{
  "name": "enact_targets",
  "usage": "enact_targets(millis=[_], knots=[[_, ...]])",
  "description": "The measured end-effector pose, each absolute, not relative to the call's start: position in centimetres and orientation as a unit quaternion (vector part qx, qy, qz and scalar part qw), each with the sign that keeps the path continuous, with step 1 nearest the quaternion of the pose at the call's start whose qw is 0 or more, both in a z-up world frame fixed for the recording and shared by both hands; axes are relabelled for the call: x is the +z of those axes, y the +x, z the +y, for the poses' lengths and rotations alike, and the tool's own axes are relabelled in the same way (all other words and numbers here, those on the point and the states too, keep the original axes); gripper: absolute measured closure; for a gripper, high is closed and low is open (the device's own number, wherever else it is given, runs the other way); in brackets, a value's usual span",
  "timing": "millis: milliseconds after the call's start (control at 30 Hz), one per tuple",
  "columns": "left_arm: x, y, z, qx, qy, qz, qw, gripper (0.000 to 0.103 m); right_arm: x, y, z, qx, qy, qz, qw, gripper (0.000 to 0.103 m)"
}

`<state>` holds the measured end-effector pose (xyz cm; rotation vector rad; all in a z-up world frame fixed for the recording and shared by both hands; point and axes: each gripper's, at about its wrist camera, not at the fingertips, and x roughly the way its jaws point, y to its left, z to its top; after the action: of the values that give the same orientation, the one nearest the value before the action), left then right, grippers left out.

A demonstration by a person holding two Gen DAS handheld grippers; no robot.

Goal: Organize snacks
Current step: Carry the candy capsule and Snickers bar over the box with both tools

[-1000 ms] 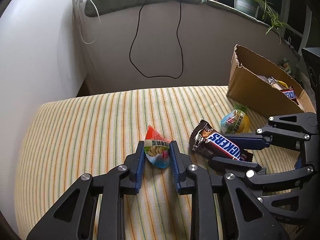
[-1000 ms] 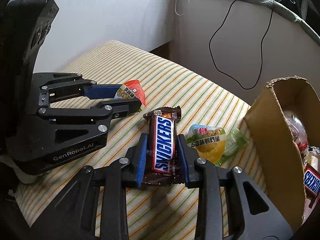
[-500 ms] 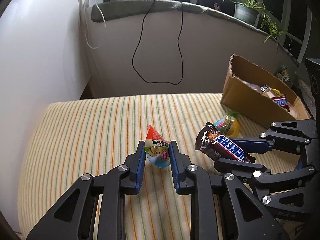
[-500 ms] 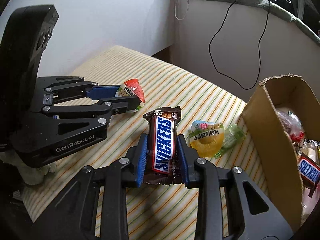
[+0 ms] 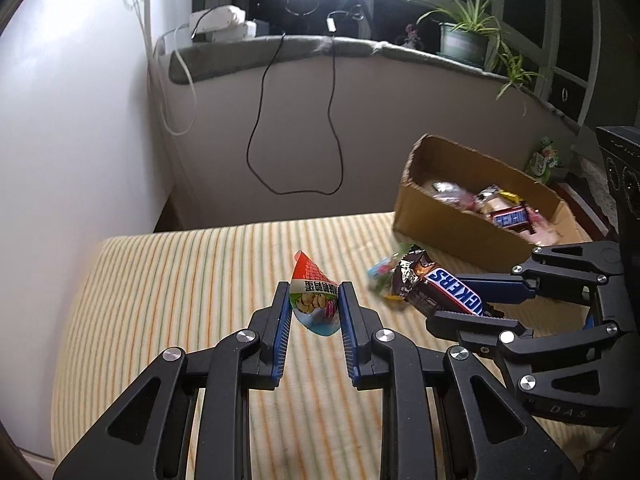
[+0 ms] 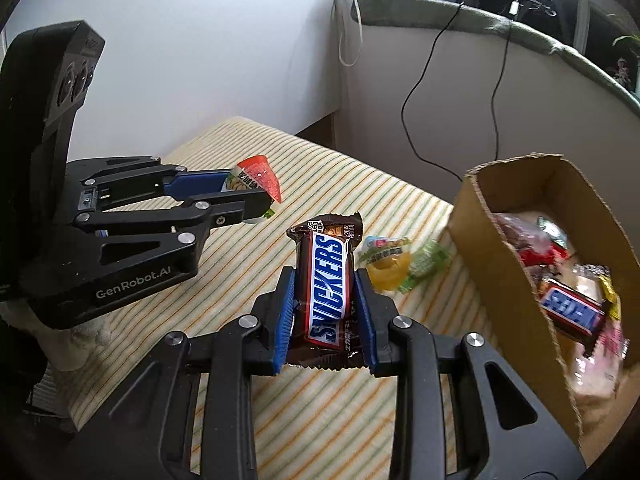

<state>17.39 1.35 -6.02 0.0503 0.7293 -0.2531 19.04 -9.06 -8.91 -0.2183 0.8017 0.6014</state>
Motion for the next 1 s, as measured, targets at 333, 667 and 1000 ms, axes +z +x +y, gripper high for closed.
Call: enact_targets(millis=[333, 667, 1000], knots=[[-3.8, 16.6, -2.1, -0.15, 0.037, 0.335, 0.929, 0.081, -6.6, 17.4, -12.7, 0.265, -0.094, 0.363, 0.888, 0.073], [-2.9, 16.6, -5.6, -0.178, 0.043, 0.325, 0.928, 0.081, -5.2, 17.3, -17.7, 0.235, -0.071, 0.354, 0.903, 0.073], [-2.7, 17.6, -8.2, -0.199, 0.046, 0.326, 0.923, 0.081, -4.7, 17.1, -21.4, 0.209, -0.062, 0.349, 0.911, 0.073]])
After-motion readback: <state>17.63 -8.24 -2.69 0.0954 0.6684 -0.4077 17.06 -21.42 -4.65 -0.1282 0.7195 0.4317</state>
